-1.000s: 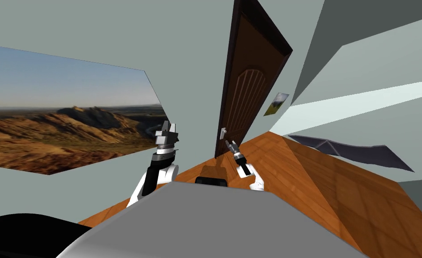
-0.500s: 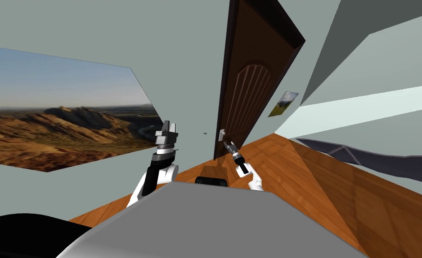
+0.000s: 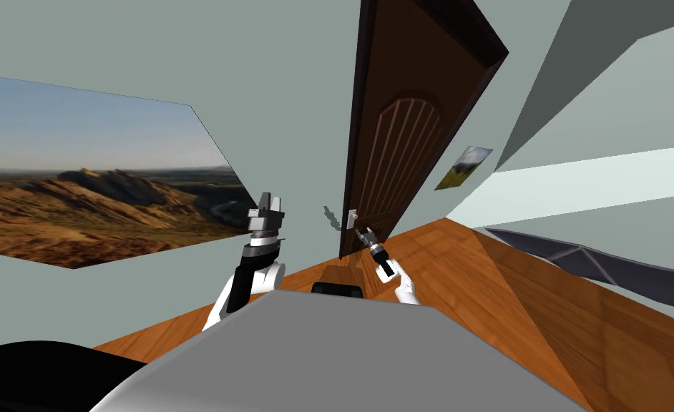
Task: Pull the door open
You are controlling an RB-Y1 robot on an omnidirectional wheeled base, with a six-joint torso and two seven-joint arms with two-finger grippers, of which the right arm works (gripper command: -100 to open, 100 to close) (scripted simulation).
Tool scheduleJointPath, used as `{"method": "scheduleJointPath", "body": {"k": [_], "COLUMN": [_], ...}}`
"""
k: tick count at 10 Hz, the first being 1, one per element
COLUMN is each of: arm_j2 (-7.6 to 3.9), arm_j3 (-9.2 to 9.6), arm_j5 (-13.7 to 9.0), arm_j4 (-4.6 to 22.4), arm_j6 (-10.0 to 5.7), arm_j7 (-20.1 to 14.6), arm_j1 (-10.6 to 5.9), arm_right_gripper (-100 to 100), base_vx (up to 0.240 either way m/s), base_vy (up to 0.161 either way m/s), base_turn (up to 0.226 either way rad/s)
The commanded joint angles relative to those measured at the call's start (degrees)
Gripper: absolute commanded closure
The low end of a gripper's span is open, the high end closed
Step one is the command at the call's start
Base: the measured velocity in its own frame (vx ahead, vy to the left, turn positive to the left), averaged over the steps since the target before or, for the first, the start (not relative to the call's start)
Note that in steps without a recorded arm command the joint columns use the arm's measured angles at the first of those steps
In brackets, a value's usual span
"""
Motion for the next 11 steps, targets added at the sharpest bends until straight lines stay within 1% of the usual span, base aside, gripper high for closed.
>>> {"method": "scheduleJointPath", "body": {"k": [1, 2, 3, 4, 5, 7, 11], "arm_j2": [-0.34, -0.42, -0.50, 0.26, 0.64, 1.58, 3.87], "arm_j3": [0.28, 0.40, 0.35, -1.49, -2.39, -4.57, -9.89], "arm_j5": [0.98, 1.38, 1.07, 0.91, 0.81, 0.56, -0.04], "arm_j4": [1.70, 2.40, 1.78, 3.13, 3.73, 5.17, 8.70], "arm_j6": [0.00, -0.02, 0.18, 0.25, 0.30, 0.43, 0.76], "arm_j7": [1.24, 1.74, 1.17, 2.40, 2.95, 4.26, 7.46], "arm_j1": [-0.81, -1.14, -1.00, -1.95, -2.39, -3.44, -6.03], "arm_right_gripper": [-100, -100, -100, -100, -100, -100, -100], "base_vx": [0.077, 0.074, 0.035, 0.009, 0.014, 0.012, 0.025], "base_vy": [-0.149, -0.119, -0.052, 0.006, 0.020, 0.028, -0.002], "base_turn": [0.095, 0.072, 0.017, 0.271, 0.263, 0.179, 0.211]}}
